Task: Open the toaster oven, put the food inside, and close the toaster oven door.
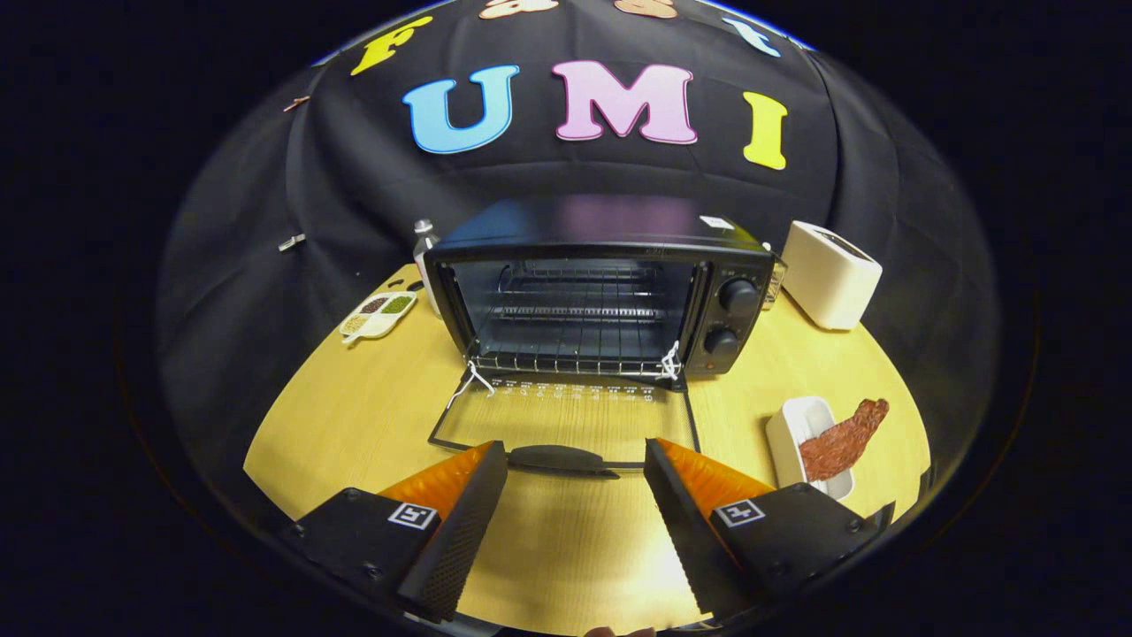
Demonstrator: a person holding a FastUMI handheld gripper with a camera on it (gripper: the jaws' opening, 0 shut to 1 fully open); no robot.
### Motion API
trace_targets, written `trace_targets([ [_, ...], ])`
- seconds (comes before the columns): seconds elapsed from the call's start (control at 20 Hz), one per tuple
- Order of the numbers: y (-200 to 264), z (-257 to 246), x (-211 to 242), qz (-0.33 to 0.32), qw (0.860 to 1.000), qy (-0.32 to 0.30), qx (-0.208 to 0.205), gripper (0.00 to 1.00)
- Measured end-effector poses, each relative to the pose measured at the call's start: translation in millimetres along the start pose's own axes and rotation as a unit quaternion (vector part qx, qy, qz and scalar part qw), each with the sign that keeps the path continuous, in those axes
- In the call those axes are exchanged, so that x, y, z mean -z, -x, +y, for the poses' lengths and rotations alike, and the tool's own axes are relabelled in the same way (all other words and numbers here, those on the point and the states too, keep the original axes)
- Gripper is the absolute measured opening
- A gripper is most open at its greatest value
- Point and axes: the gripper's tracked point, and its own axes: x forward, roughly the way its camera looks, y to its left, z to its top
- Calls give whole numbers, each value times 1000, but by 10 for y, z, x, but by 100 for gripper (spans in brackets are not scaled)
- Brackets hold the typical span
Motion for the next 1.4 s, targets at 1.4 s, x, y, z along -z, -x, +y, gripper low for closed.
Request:
trace_targets([
  [1.4, -38, -2869, 160, 260, 955, -31, -137, 99],
])
